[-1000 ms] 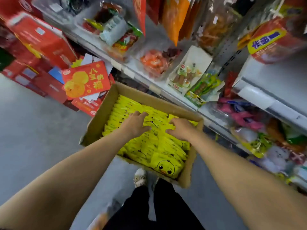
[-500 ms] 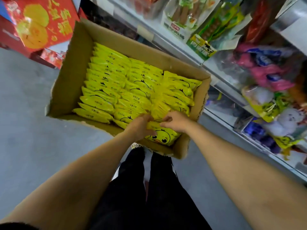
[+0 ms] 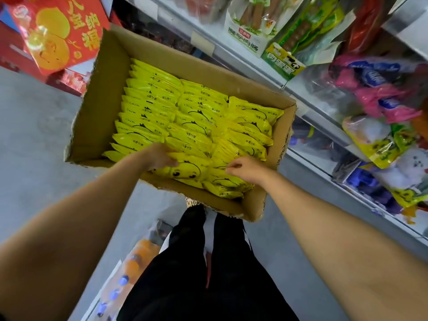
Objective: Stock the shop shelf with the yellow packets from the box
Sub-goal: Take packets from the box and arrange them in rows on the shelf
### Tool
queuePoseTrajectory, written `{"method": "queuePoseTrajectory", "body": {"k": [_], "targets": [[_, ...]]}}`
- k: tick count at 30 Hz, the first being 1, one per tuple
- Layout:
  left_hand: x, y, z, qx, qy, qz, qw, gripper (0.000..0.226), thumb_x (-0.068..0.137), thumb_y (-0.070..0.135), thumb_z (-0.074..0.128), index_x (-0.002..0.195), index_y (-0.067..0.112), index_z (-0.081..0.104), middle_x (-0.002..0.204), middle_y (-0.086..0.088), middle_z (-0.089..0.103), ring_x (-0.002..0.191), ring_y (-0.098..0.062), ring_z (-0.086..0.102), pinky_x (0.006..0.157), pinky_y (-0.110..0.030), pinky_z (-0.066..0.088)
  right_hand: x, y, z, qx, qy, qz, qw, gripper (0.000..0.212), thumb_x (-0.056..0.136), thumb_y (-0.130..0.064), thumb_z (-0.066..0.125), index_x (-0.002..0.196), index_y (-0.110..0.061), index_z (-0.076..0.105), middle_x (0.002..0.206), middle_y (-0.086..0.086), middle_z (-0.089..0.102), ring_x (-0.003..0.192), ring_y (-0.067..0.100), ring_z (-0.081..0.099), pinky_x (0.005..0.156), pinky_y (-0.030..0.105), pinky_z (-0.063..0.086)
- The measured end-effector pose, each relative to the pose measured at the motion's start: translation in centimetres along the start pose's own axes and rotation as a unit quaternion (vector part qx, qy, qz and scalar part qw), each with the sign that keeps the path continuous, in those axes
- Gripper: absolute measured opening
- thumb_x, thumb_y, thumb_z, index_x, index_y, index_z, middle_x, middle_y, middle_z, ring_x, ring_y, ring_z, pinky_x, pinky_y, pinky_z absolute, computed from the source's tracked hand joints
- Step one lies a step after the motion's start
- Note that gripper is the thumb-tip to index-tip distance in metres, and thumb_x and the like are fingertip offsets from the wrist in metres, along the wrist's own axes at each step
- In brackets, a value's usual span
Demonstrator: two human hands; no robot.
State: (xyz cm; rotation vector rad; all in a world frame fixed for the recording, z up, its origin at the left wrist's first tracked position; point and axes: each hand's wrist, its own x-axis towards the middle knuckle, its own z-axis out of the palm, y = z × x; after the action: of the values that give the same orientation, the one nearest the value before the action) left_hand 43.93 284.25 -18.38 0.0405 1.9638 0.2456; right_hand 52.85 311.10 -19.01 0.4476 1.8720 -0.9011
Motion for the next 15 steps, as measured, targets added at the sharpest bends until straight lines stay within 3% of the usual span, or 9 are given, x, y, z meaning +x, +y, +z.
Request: {"method": "queuePoseTrajectory", "body": {"k": [5,7,9,12,15], "targets": [[-0.4,-3.0,-1.7,-0.182,0.037,-0.061,0.981,0.065,0.085,0.033,0.073,0.141,0.009,0.049,0.123,-0.013,0.058,0.106,-0.030,0.056,0.091,-0.038,0.048,0.5,0.3,1.8,-0.051,-0.001,0.016,0.999,0.057,0.076,-0.038,0.084,0.124,-0.017,0.063,0.128,0.005,0.064,0.115,0.022,0.060,0.098,0.034,0.049],[-0.6,-2.7,-1.6,-0.248,0.026,-0.058,0.967,0.069,0.080,0.035,0.076,0.138,0.006,0.051,0.121,-0.010,0.058,0.104,-0.028,0.058,0.091,-0.039,0.051,0.5,0.6,3.0,-0.069,0.027,0.015,0.997,0.060,0.073,-0.039,0.086,0.125,-0.020,0.062,0.130,0.003,0.063,0.117,0.023,0.060,0.096,0.035,0.050],[-0.8,-2.2,-1.3,-0.327,0.011,-0.056,0.943,0.070,0.080,0.033,0.076,0.139,0.006,0.048,0.122,-0.006,0.060,0.101,-0.020,0.061,0.079,-0.031,0.054,0.5,0.9,3.8,-0.088,0.076,0.008,0.993,0.057,0.074,-0.038,0.085,0.124,-0.024,0.063,0.128,0.000,0.065,0.115,0.023,0.061,0.095,0.036,0.050],[-1.3,-1.5,-1.2,-0.415,-0.001,-0.055,0.908,0.084,0.075,0.030,0.079,0.147,0.014,0.039,0.143,-0.005,0.051,0.120,-0.021,0.057,0.059,-0.018,0.055,0.7,1.1,4.4,-0.124,0.099,0.013,0.987,0.043,0.080,-0.033,0.082,0.119,-0.022,0.069,0.122,0.002,0.069,0.112,0.025,0.064,0.093,0.038,0.052],[-2.1,-1.3,-1.3,-0.449,0.002,-0.048,0.892,0.084,0.077,0.025,0.079,0.149,0.017,0.036,0.148,-0.006,0.045,0.130,-0.024,0.050,0.056,-0.016,0.055,0.6,1.0,4.6,-0.143,0.118,0.023,0.982,0.026,0.085,-0.030,0.077,0.109,-0.019,0.075,0.114,0.003,0.072,0.107,0.026,0.065,0.087,0.035,0.053]]}}
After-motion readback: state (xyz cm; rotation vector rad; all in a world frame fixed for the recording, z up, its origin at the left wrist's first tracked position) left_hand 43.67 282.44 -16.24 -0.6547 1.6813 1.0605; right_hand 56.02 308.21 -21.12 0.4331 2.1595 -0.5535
